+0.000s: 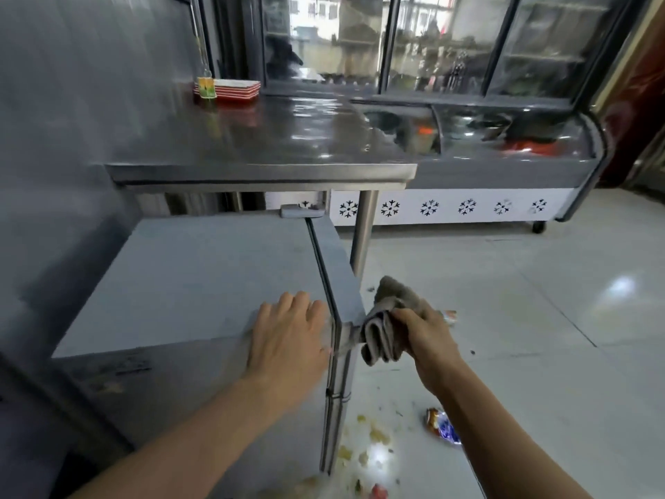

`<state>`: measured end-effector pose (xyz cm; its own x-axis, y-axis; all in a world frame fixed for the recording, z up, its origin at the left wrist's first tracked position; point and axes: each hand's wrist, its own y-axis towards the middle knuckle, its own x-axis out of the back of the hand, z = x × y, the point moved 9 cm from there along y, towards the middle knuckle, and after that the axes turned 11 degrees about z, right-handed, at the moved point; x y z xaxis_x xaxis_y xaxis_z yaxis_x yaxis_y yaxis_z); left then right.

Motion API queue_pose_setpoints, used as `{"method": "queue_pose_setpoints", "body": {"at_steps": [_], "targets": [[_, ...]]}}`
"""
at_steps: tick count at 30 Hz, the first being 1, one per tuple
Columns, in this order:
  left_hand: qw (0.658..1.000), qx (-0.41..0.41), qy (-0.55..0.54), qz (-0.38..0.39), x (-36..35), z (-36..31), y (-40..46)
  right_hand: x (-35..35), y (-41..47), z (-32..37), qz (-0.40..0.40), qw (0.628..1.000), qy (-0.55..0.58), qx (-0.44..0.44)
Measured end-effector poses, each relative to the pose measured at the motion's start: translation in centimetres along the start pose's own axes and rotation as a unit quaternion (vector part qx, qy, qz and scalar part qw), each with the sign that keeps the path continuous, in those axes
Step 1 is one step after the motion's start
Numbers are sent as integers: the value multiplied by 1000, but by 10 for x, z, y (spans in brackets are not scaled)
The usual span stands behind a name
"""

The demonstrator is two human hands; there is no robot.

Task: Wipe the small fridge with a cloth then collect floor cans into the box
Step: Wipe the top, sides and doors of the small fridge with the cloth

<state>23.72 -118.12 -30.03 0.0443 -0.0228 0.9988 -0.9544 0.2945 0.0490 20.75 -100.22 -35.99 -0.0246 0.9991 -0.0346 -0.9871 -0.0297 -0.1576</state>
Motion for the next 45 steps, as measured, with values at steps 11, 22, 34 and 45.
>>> {"method": "queue_pose_setpoints", "body": {"at_steps": [11,22,34,45], "targets": [[980,64,-63,178,84,-30,-9,53,-102,104,32,987,-117,-108],[961,138,-126,203,163,-110,5,161,-146,196,43,977,-167,-125],[931,217,-209,205,146,-119,73,207,-47,237,112,962,-226,-102],[886,333,-246,211,110,-105,162,213,105,234,251,912,-291,-140]]}}
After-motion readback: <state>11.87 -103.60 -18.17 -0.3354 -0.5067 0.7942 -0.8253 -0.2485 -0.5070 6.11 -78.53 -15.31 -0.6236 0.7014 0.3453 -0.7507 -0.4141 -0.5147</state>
